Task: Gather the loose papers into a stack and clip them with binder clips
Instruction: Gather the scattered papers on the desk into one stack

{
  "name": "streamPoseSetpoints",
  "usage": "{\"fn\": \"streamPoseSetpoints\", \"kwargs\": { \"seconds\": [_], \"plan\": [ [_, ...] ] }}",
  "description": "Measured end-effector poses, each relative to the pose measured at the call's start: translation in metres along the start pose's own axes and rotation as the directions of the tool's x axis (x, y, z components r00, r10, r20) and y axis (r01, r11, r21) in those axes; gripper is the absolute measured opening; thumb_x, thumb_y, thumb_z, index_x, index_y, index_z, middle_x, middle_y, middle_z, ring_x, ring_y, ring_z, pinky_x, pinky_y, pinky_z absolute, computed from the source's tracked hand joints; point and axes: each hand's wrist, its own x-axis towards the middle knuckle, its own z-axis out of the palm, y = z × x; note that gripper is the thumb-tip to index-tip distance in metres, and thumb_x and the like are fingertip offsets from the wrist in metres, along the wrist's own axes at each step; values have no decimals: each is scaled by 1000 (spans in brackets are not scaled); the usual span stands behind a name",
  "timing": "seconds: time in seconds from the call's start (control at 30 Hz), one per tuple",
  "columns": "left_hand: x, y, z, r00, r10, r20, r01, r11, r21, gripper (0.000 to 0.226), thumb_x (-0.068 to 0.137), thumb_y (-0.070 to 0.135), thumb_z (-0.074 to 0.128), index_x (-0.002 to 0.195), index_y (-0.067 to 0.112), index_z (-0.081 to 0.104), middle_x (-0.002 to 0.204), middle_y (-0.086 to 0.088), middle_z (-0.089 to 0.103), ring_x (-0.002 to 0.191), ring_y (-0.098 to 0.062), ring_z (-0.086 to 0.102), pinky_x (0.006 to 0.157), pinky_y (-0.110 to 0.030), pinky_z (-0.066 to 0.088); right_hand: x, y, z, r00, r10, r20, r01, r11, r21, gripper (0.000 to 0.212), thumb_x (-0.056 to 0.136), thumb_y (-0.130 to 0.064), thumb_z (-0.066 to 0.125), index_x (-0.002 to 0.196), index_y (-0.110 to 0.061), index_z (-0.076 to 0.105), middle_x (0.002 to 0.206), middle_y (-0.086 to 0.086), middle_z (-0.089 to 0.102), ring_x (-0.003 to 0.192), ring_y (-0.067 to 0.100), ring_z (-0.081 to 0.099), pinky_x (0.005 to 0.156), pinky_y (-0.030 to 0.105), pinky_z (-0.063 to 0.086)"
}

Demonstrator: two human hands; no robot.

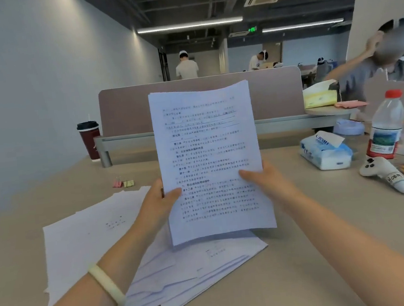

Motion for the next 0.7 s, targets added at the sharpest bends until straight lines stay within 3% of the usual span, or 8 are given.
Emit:
{"fn": "streamPoseSetpoints", "kwargs": {
  "seconds": [0.1,0.2,0.27,0.33,0.43,0.5,0.6,0.7],
  "plan": [
    [6,6,-12,999,-19,-44,19,1000,-9,21,93,18,52,112,25,54,111,-1,67,96,-24,67,89,-46,53,7,-2,10,991,25,130,-29,999,26,33,91,-27,58,123,-19,56,119,6,68,103,28,67,92,50,53],
    [5,3,-28,993,-70,-96,64,996,-65,24,94,12,49,115,23,54,103,0,67,85,-20,66,73,-36,53,8,3,22,968,182,171,-184,983,-6,38,98,-39,40,126,-17,52,124,6,61,108,24,60,97,43,49],
    [0,-4,-43,987,-106,-117,95,991,-97,31,94,7,46,119,23,53,108,-5,66,90,-26,65,79,-39,52,9,13,26,949,289,128,-231,910,-344,48,98,-36,40,138,-9,39,141,12,46,117,26,51,103,41,42],
    [-4,-18,-57,977,-167,-132,146,976,-160,38,93,1,44,126,16,51,118,-13,63,98,-33,62,87,-44,48,7,20,35,920,372,127,-211,740,-639,70,92,-40,52,147,-6,23,153,11,30,133,29,39,109,39,35],
    [-12,-38,-69,964,-238,-122,202,947,-251,35,91,-4,43,122,8,53,125,-17,59,100,-33,59,89,-42,44,12,24,55,892,422,160,-181,659,-731,95,80,-42,69,148,-8,13,152,15,28,135,34,36,107,42,37],
    [-13,-47,-73,948,-284,-141,230,923,-309,36,92,-3,42,126,8,51,123,-18,58,93,-32,59,84,-40,46,13,21,67,896,414,163,-131,596,-792,87,80,-39,70,144,-7,21,146,16,34,129,35,41,97,40,44],
    [-12,-54,-80,933,-327,-148,249,888,-388,39,92,-2,42,130,6,49,109,-16,62,83,-30,60,67,-37,50,15,14,76,878,442,183,-158,630,-761,79,79,-40,71,138,-4,32,131,12,45,109,29,47,72,33,41],
    [-11,-56,-84,924,-357,-135,276,869,-412,41,92,-1,43,132,6,47,120,-18,62,90,-34,61,67,-39,52,20,12,76,863,468,193,-211,679,-703,69,82,-41,68,136,-6,43,139,10,48,122,29,49,92,34,41]
  ]
}}
